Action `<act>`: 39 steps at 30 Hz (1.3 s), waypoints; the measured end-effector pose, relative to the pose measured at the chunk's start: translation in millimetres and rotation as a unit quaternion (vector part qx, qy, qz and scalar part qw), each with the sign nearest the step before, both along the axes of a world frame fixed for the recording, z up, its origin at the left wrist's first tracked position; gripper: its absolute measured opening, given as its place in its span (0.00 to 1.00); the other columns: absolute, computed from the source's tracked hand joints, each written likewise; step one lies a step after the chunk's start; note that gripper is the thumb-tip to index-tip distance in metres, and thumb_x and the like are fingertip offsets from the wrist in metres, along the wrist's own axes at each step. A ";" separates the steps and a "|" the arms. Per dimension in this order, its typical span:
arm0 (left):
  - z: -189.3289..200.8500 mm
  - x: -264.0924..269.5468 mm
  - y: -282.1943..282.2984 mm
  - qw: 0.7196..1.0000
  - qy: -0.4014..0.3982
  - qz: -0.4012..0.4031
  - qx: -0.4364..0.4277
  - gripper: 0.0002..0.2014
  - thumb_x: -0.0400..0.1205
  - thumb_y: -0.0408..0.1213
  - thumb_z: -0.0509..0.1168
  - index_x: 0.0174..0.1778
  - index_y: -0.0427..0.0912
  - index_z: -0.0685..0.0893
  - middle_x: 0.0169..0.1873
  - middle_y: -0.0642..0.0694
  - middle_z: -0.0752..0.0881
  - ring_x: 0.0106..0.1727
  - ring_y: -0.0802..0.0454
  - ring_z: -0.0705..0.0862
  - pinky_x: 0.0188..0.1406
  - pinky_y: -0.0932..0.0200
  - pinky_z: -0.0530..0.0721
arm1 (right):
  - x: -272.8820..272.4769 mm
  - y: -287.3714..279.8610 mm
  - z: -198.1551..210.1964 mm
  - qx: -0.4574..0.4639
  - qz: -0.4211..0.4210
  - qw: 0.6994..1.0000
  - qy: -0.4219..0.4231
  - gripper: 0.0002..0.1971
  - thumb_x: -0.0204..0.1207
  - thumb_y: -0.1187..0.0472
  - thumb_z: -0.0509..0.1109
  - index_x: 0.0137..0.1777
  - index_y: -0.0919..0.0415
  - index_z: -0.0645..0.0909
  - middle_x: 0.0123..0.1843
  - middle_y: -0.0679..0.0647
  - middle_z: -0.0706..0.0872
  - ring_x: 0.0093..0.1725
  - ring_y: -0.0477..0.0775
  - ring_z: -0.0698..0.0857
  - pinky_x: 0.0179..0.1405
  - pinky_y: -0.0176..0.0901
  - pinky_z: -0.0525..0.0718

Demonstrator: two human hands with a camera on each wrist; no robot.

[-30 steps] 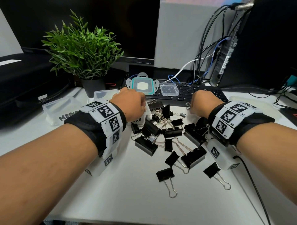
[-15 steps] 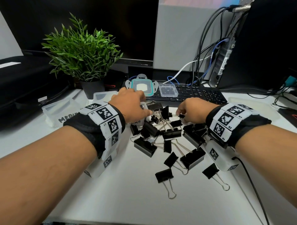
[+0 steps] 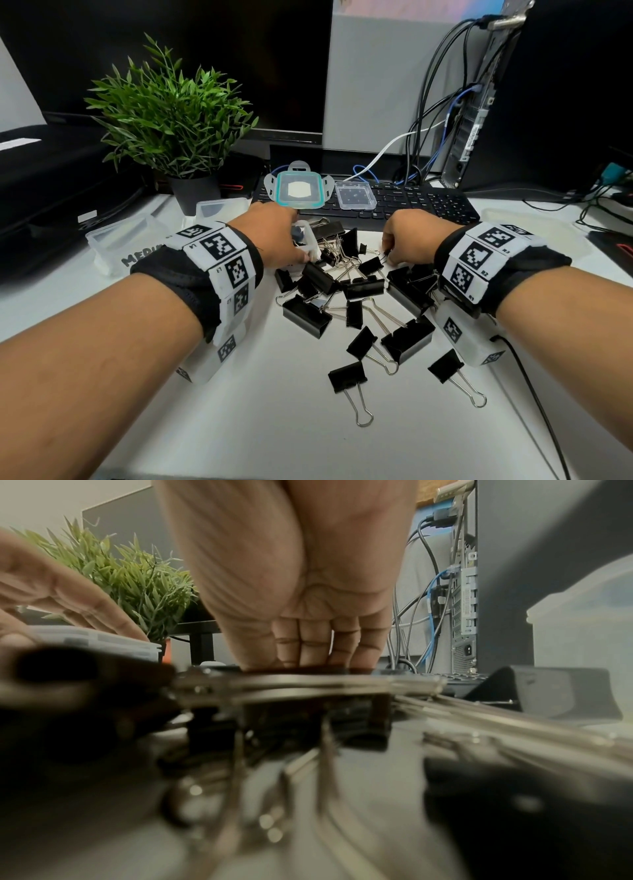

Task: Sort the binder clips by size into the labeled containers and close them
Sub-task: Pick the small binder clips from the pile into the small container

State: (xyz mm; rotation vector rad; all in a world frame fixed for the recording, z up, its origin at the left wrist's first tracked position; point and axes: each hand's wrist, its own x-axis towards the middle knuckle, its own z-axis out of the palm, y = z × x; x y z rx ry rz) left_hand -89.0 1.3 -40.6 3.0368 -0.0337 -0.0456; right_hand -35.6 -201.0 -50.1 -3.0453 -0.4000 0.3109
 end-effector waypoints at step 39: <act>2.2 -1.4 -6.2 0.980 -0.107 -0.122 -0.118 0.07 0.83 0.42 0.64 0.51 0.48 0.86 0.45 0.52 0.87 0.50 0.54 0.83 0.50 0.62 0.77 | -15.3 16.4 3.8 0.374 0.121 0.918 -0.047 0.06 0.68 0.66 0.80 0.41 0.60 0.85 0.36 0.53 0.88 0.35 0.46 0.84 0.42 0.38 0.86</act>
